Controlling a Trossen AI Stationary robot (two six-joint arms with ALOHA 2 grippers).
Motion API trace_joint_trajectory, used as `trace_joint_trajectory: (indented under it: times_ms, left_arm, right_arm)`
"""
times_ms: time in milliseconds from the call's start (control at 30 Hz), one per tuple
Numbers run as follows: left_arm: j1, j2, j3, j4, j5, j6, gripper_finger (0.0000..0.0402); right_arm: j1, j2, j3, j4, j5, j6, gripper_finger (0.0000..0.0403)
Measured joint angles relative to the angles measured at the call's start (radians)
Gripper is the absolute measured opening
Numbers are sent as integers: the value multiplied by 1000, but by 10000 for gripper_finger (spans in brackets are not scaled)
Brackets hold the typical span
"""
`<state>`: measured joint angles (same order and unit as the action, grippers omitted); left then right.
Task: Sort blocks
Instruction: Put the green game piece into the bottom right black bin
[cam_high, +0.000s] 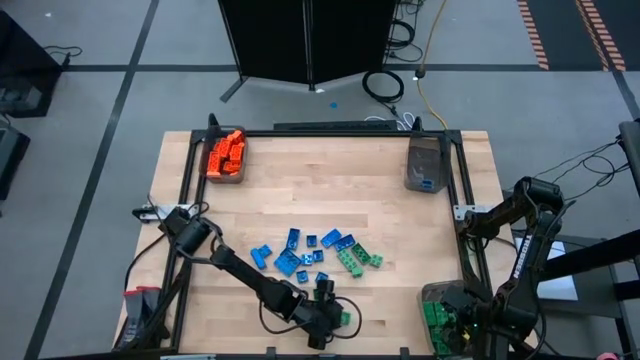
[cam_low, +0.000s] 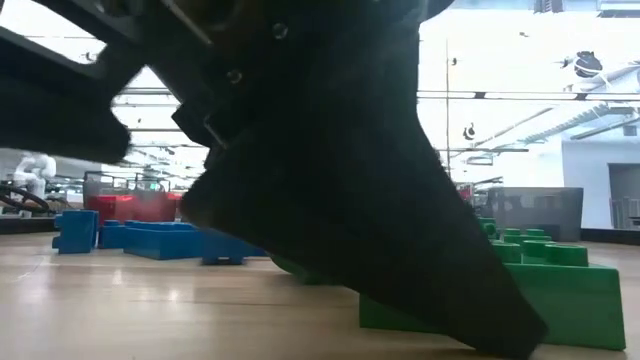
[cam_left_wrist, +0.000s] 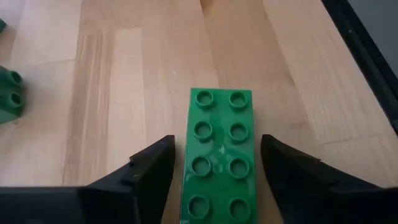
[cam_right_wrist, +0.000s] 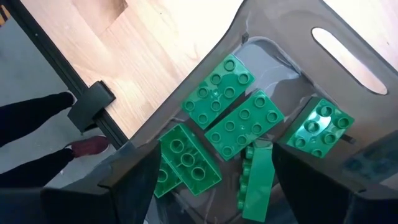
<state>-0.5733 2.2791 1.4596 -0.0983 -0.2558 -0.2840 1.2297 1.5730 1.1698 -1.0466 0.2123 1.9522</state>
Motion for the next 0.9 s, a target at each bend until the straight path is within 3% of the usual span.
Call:
trace_joint_trajectory:
  times_ms: [233, 433, 600, 767, 900]
  left_arm:
    - [-5, 1, -4, -8, 2, 0, 131]
    - [-4, -4, -5, -8, 4, -28, 131]
    - [5, -61, -14, -21, -27, -44, 131]
    - [35, -164, -19, -30, -142, -44, 131]
    - [46, -260, -13, 24, -237, -27, 131]
  right_arm:
    - [0, 0, 0, 0, 0, 0, 302]
    - [0, 0, 0, 2, 49, -1, 302]
    - [-1, 0, 0, 36, 296, -27, 302]
    - [-25, 0, 0, 53, 597, -58, 302]
    - [-69, -1, 0, 93, 749, -128, 302]
